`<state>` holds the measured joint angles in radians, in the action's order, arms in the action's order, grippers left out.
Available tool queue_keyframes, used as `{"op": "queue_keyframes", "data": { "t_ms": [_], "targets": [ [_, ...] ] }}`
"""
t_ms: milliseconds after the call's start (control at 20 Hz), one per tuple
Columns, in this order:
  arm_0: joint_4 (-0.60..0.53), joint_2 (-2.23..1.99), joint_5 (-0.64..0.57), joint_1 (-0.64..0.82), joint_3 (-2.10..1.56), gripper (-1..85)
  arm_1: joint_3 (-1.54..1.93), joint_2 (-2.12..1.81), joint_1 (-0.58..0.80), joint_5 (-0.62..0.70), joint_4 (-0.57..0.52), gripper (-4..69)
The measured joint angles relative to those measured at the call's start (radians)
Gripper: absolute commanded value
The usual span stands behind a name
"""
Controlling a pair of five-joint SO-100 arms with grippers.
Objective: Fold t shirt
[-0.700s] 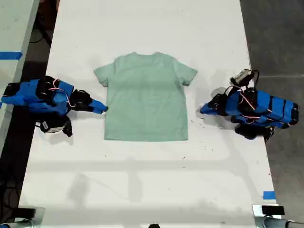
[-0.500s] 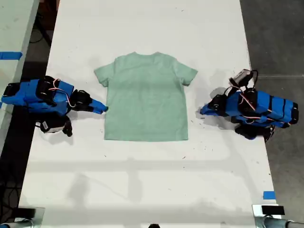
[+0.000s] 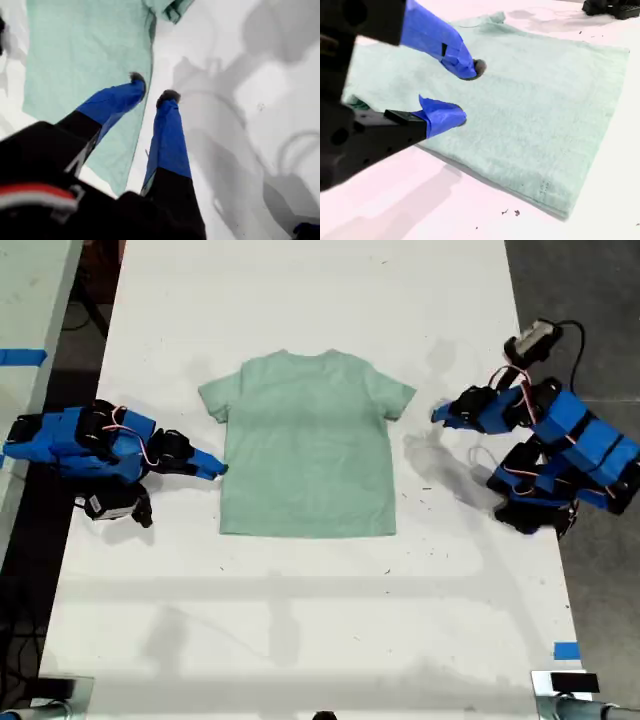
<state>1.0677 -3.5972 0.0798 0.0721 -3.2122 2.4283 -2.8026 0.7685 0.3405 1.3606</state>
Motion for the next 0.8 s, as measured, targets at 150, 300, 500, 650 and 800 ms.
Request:
{"op": "queue_keyframes", "data": {
  "t_ms": [150, 300, 500, 650, 800],
  "targets": [
    [0.0, 0.0, 0.0, 0.0, 0.0, 11.5, -0.327, 0.462, 0.084, 0.08, 0.0, 21.2],
    [0.0, 0.0, 0.0, 0.0, 0.0, 11.5, -0.632, 0.864, 0.158, 0.129, 0.0, 21.1],
    [0.0, 0.0, 0.0, 0.0, 0.0, 11.5, -0.842, 1.23, 0.201, 0.143, -0.048, 21.6],
    [0.0, 0.0, 0.0, 0.0, 0.0, 11.5, -0.884, 1.391, 0.216, 0.144, -0.094, 18.0],
    [0.0, 0.0, 0.0, 0.0, 0.0, 11.5, -0.922, 1.463, 0.224, 0.144, -0.14, 0.5]
  ]
}}
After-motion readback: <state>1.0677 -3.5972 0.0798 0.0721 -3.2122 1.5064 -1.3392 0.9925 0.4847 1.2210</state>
